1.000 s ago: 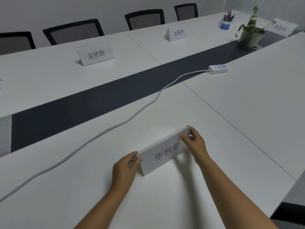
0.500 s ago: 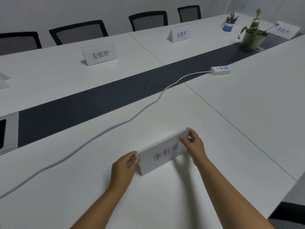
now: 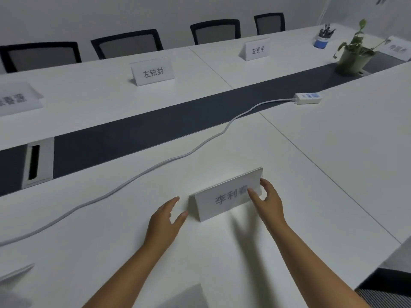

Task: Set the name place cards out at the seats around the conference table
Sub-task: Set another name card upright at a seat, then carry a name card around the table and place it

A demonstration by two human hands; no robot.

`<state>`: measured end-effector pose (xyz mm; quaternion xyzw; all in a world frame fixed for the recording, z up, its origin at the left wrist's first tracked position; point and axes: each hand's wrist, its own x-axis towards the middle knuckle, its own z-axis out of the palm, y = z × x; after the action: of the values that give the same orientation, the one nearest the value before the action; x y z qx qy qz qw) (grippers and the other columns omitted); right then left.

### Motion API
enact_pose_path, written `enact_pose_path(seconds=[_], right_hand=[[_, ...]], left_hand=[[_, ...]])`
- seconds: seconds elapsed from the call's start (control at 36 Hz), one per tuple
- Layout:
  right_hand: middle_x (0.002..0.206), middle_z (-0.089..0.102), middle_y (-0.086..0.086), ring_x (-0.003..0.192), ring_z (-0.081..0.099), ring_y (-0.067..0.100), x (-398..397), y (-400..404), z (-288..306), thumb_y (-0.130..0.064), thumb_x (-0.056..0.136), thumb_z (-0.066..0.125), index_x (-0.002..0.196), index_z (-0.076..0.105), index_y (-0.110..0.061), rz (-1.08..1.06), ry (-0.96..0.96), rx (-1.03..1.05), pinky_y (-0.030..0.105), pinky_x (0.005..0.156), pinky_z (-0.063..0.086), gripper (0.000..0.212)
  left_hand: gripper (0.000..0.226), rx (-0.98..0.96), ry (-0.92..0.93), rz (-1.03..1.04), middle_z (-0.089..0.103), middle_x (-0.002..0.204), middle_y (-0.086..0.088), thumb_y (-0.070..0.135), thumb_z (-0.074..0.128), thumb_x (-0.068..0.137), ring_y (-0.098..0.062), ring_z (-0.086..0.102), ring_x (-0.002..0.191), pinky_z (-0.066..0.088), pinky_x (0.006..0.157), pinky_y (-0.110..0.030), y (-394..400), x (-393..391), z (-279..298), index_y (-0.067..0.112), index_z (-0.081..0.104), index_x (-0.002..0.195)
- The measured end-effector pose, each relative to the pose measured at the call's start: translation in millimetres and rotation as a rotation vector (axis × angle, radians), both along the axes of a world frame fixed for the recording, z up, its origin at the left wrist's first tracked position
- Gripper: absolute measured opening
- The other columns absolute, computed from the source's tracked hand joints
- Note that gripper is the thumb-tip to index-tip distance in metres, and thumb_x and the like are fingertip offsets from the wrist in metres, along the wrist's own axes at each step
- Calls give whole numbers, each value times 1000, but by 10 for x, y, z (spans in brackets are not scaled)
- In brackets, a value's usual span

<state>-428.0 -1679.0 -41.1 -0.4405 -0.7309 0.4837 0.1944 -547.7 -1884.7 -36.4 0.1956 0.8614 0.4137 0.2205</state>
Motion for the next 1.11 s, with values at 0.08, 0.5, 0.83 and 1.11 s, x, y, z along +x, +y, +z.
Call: enact_pose_path(seconds=[0.08, 0.5, 0.83, 1.11], right_hand=[[138, 47, 4, 125, 43, 19, 78, -261, 41, -22, 86, 56, 131, 43, -13, 115, -17, 21, 24, 95, 33, 47], [131, 53, 10, 113, 51, 20, 477, -1397, 444, -32, 89, 50, 131, 40, -15, 590, -191, -77, 27, 91, 40, 46], [129, 52, 13, 113, 51, 25, 926, -2063, 193, -22, 76, 69, 132, 41, -9, 415, -373, -142, 28, 83, 42, 64], [99, 68, 9, 95, 62, 23, 1120, -2689, 192, -17, 74, 69, 99, 64, -6, -18, -158, -82, 26, 74, 47, 28]], left_hand=[[40, -29, 46, 12, 49, 135, -6, 22, 56, 86, -27, 52, 115, 38, 90, -26, -288, 104, 141, 15, 49, 125], [42, 12, 34, 425, 50, 133, -13, 15, 57, 85, -36, 50, 116, 38, 95, -38, -2095, 1119, 287, 10, 49, 125], [51, 33, -166, 300, 61, 113, -23, 11, 67, 77, -31, 58, 106, 39, 89, -31, -2339, 1436, -58, 1, 49, 124], [48, 179, -70, 295, 56, 123, -26, 7, 61, 82, -31, 55, 115, 38, 97, -33, -2447, 1303, 87, 0, 46, 127]])
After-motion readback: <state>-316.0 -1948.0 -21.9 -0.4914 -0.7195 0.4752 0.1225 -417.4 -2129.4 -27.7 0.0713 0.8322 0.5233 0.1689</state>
